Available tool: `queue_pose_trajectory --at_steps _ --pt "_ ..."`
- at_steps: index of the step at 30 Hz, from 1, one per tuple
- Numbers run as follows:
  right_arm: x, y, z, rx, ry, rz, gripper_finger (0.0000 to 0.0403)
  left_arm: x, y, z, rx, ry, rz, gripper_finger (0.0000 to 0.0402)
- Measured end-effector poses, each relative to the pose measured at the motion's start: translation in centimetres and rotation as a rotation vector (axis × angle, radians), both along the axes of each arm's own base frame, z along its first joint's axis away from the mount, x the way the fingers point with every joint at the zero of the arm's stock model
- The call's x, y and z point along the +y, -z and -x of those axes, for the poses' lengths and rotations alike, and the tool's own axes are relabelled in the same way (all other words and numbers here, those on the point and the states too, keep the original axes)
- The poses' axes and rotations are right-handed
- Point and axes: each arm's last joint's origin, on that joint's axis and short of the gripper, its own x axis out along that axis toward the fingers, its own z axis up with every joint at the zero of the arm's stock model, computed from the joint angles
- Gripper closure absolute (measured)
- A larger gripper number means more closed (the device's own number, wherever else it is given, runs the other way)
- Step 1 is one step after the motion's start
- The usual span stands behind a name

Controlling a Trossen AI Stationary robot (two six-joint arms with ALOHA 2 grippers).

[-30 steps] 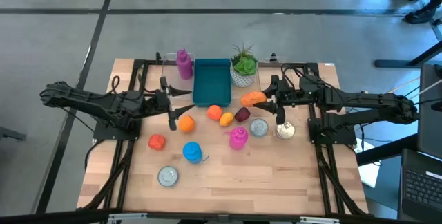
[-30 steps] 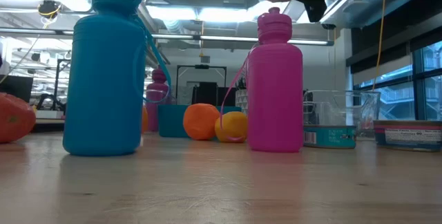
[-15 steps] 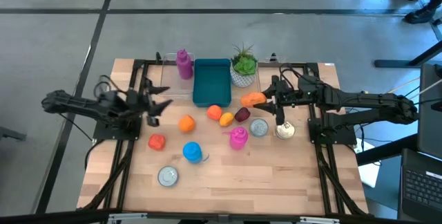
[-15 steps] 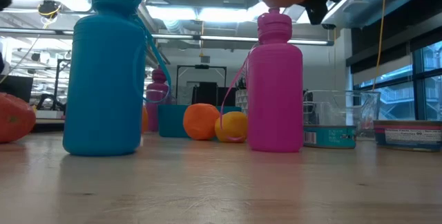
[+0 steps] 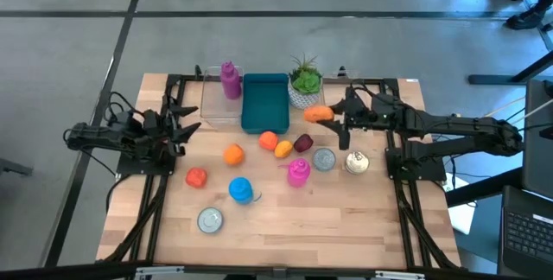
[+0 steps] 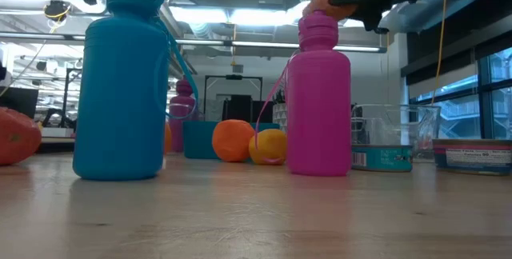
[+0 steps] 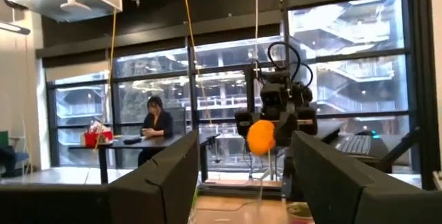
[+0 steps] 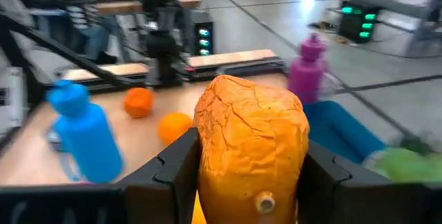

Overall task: Pick & Place Food Item
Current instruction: Put the left mango into the right transparent bin

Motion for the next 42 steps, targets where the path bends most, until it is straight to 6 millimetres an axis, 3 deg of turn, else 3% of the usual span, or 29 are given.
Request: queue_pose_trajectory --at_steps 4,14,19,32,42 --pt "-1.3 -0.2 0.5 0.103 0.071 0.017 0.0233 0.1 0.4 -0.3 0.034 -0.038 -0.016 0.0181" --pt "-3.8 -3.4 2.3 0.280 0.210 0.081 0.0233 0.4 2.2 -0.9 0.130 -0.162 0.107 0.0182" --pt "-5.3 -3.6 2.6 0.349 0.300 0.108 0.0233 0.4 1.7 -0.9 0.108 -0.183 0.042 0.0180" --pt "-12.6 1.3 1.8 0.635 0.422 0.066 0.0233 0.4 1.7 -1.3 0.163 -0.211 -0.046 0.0182" --pt "-16.0 5.3 0.7 0.811 0.359 -0.022 0.0233 0.7 1.9 -1.7 0.194 -0.213 -0.091 0.0182"
